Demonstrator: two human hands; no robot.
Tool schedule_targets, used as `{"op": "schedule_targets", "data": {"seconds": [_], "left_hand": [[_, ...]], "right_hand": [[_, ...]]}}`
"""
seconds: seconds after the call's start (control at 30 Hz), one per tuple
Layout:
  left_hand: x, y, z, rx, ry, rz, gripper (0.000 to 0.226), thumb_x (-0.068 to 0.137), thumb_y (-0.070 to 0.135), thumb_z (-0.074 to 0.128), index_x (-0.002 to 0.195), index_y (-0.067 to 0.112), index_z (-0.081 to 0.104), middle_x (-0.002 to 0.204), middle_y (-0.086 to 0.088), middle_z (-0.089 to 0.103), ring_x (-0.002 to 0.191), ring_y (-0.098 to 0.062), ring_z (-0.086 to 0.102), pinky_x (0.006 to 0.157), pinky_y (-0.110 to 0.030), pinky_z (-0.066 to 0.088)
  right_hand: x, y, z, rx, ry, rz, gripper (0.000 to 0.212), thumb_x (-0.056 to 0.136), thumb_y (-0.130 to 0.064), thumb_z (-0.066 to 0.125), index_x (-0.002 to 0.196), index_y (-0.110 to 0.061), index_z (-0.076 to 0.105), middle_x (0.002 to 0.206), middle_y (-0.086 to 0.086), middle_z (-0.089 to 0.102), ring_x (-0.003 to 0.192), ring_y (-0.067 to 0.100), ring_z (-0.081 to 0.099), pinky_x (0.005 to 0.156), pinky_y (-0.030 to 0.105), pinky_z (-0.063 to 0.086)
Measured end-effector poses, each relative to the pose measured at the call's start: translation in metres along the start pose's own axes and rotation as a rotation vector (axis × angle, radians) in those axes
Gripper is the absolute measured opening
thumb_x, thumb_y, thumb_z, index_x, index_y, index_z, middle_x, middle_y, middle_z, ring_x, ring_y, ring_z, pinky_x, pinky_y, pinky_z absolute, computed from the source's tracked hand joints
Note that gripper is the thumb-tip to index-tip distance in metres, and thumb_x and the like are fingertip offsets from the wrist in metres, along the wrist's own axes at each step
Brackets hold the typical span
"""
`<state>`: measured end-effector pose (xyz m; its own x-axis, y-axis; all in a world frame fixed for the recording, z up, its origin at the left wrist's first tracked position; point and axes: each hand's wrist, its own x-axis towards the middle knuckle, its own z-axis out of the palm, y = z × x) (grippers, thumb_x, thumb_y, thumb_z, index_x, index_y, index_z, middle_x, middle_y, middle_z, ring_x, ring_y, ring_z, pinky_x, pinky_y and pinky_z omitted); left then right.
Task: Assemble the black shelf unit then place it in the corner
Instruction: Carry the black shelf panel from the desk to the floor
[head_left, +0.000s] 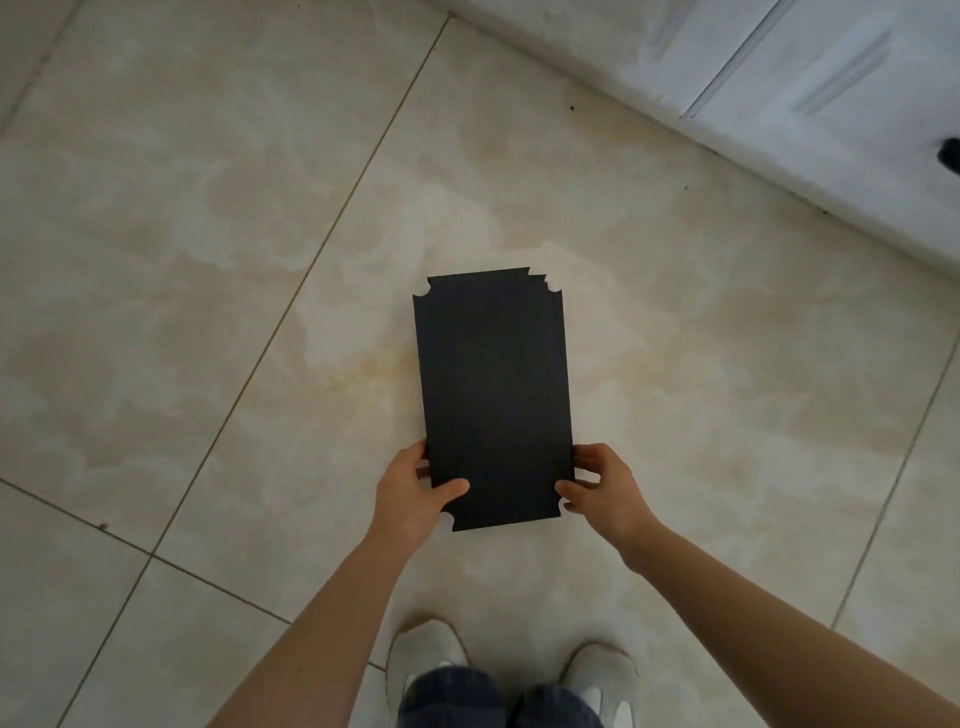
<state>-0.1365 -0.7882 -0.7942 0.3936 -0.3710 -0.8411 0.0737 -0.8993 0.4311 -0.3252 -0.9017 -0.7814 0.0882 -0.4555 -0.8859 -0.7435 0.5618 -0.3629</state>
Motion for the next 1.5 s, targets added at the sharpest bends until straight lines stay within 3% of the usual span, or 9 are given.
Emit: {"op": "schedule_targets", "data": {"seconds": [0.2, 0.3, 0.47, 0.63, 0.9, 1.1, 1.4, 1.5], "left_hand": [[0.005, 0.0, 0.004, 0.063, 0.011, -0.038, 0.058, 0.09, 0.014, 0.076, 0.143, 0.012, 0.053, 0.136, -0.011, 0.062, 0.121, -0.03, 0.061, 0.103, -0.04, 0.05], [0.001, 0.002, 0.002, 0.102, -0.029, -0.039, 0.06, 0.092, 0.012, 0.073, 0.147, 0.011, 0.047, 0.141, -0.011, 0.06, 0.125, -0.029, 0.059, 0.104, -0.038, 0.048], [-0.031, 0.012, -0.027, 0.232, -0.096, -0.078, 0.067, 0.099, 0.015, 0.063, 0.157, 0.01, 0.028, 0.151, -0.014, 0.048, 0.135, -0.029, 0.049, 0.11, -0.033, 0.038], [-0.092, 0.06, -0.081, 0.304, -0.107, -0.05, 0.055, 0.102, 0.016, 0.052, 0.154, 0.011, 0.035, 0.145, -0.014, 0.053, 0.13, -0.028, 0.052, 0.105, -0.031, 0.042], [-0.245, 0.154, -0.179, 0.492, 0.168, 0.211, 0.045, 0.101, 0.019, 0.046, 0.146, 0.018, 0.046, 0.13, -0.008, 0.061, 0.119, -0.028, 0.056, 0.094, -0.037, 0.05], [-0.391, 0.19, -0.226, 0.352, 0.41, 0.285, 0.039, 0.099, 0.016, 0.05, 0.138, 0.017, 0.054, 0.124, -0.001, 0.066, 0.12, -0.023, 0.053, 0.092, -0.037, 0.049], [-0.603, 0.175, -0.272, 0.104, 0.815, 0.333, 0.036, 0.097, 0.012, 0.058, 0.132, 0.016, 0.06, 0.117, 0.002, 0.069, 0.117, -0.019, 0.054, 0.085, -0.026, 0.038], [-0.673, 0.153, -0.287, 0.101, 0.917, 0.314, 0.036, 0.093, 0.008, 0.064, 0.129, 0.013, 0.064, 0.113, 0.0, 0.071, 0.111, -0.021, 0.06, 0.083, -0.027, 0.045]], "right_hand": [[0.008, -0.004, -0.001, -0.116, 0.003, 0.029, 0.046, 0.097, -0.009, 0.06, 0.14, -0.01, 0.044, 0.141, 0.008, 0.053, 0.119, 0.028, 0.059, 0.103, 0.047, 0.049], [0.006, -0.011, -0.003, -0.244, -0.009, 0.046, 0.051, 0.098, -0.017, 0.06, 0.144, -0.009, 0.039, 0.143, 0.01, 0.051, 0.123, 0.029, 0.056, 0.104, 0.039, 0.048], [-0.029, -0.028, -0.019, -0.495, -0.036, 0.045, 0.046, 0.102, -0.022, 0.05, 0.144, -0.006, 0.038, 0.135, 0.014, 0.057, 0.115, 0.029, 0.058, 0.081, 0.027, 0.042], [-0.096, -0.078, -0.041, -0.716, -0.069, -0.065, 0.04, 0.103, -0.022, 0.045, 0.14, -0.007, 0.04, 0.133, 0.013, 0.057, 0.097, 0.023, 0.056, 0.078, 0.026, 0.043], [-0.254, -0.22, -0.064, -1.042, -0.089, -0.434, 0.03, 0.102, -0.017, 0.041, 0.128, -0.004, 0.047, 0.126, 0.016, 0.059, 0.113, 0.032, 0.057, 0.088, 0.036, 0.048], [-0.397, -0.291, -0.066, -1.343, -0.081, -0.751, 0.034, 0.101, -0.016, 0.038, 0.134, -0.008, 0.042, 0.128, 0.014, 0.052, 0.118, 0.033, 0.047, 0.086, 0.038, 0.044], [-0.598, -0.328, -0.045, -1.297, -0.138, -1.207, 0.043, 0.103, -0.027, 0.043, 0.144, -0.014, 0.038, 0.137, 0.006, 0.053, 0.126, 0.026, 0.046, 0.095, 0.035, 0.043], [-0.658, -0.324, -0.021, -1.248, -0.218, -1.319, 0.046, 0.102, -0.026, 0.045, 0.146, -0.015, 0.037, 0.14, 0.004, 0.051, 0.129, 0.024, 0.045, 0.1, 0.034, 0.042]]}}
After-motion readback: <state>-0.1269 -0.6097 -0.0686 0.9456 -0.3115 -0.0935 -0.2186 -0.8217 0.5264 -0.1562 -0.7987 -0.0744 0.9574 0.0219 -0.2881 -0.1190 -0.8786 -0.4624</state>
